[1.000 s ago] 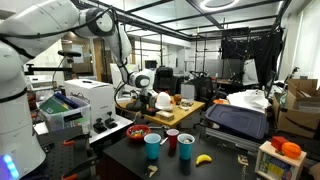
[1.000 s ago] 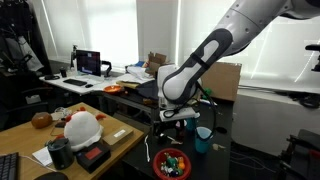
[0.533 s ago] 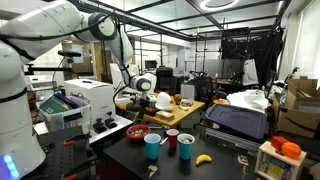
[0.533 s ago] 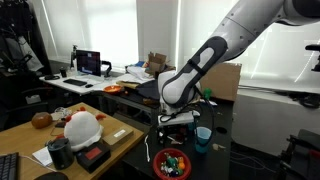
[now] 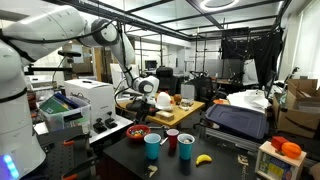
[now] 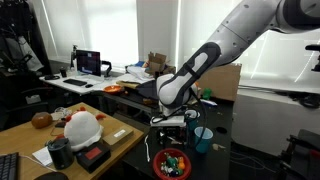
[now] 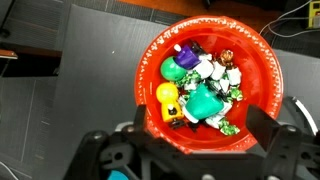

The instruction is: Pick up the white, orange , white-brown and green objects from the bowl and put them in the cup near the banana plush toy

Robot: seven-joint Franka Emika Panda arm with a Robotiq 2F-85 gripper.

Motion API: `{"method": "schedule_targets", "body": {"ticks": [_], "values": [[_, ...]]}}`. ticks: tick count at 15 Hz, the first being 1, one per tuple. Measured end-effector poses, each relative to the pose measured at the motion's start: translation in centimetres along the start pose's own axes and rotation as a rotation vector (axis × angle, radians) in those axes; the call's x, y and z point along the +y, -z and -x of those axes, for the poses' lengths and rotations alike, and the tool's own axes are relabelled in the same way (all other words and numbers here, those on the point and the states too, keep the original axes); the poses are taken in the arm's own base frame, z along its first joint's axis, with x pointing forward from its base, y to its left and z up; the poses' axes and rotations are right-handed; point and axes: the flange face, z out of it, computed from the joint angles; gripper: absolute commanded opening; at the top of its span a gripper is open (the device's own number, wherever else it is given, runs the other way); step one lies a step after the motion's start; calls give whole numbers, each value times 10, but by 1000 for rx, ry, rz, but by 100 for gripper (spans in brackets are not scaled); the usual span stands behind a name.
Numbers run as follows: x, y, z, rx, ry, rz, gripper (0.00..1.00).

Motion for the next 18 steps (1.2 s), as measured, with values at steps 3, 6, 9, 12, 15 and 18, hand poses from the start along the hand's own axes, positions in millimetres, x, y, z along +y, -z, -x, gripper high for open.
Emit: {"method": "schedule_targets", "body": {"ticks": [3,6,9,12,15,18], "values": [[-1,-8,-4,-8,-114,22,100],[1,-19,-11,-12,-203,38,100],[2,-27,-17,-20,-259,46,100],[2,-30,-24,-29,-294,43,100],[-1,-32,-28,-42,-322,35,100],[-5,-40,-26,-59,-326,33,100]]}}
